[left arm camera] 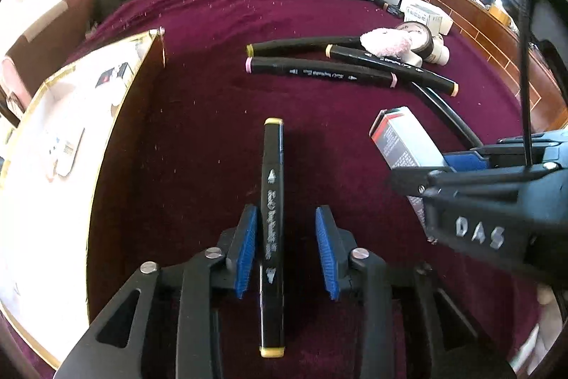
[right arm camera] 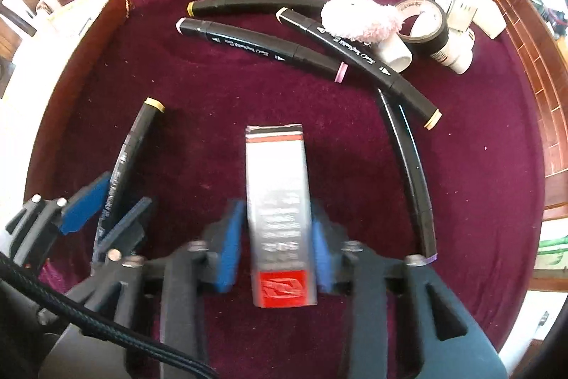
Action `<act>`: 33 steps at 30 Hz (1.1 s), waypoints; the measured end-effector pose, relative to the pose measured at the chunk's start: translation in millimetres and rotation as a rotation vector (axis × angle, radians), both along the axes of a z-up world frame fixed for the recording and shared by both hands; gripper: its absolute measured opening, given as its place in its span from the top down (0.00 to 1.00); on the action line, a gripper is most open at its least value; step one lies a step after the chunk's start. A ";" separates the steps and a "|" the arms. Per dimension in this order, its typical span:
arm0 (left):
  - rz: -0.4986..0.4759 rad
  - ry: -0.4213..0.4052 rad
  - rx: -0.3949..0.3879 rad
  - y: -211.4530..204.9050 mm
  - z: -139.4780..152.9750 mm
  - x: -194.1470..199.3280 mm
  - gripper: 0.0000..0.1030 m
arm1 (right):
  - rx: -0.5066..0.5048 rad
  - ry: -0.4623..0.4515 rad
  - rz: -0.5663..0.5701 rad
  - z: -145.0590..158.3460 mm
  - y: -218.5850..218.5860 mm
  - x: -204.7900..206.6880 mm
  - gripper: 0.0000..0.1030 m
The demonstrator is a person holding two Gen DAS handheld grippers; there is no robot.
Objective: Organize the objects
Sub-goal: 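Grasp a black marker with the left gripper while the right gripper grasps the small red-labelled box, then lower the marker and the red-labelled box into the tray and open both grippers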
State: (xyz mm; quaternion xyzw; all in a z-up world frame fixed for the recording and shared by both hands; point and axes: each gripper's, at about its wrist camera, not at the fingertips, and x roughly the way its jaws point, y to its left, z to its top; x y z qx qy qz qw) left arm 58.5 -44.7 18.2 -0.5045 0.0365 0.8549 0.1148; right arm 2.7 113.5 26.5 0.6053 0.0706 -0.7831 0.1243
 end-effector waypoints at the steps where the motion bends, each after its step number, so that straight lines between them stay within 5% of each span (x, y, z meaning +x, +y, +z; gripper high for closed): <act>1: 0.004 -0.034 0.039 -5.2 1.9 -1.1 0.89 | -0.042 -0.015 -0.012 2.2 6.1 0.5 0.76; 12: 0.054 0.004 0.202 -55.7 55.1 27.4 0.89 | -0.252 -0.053 -0.065 32.8 36.4 8.5 0.76; 16: 0.099 0.014 0.255 -85.8 72.7 23.8 0.89 | -0.326 -0.043 -0.049 44.6 -10.5 -6.0 0.76; 23: 0.220 0.052 0.234 -164.3 89.9 3.5 0.89 | -0.440 -0.061 0.007 69.5 -64.0 -23.6 0.75; 33: 0.283 0.064 0.125 -241.6 68.8 -57.8 0.89 | -0.546 -0.159 0.028 70.2 -163.2 -47.5 0.75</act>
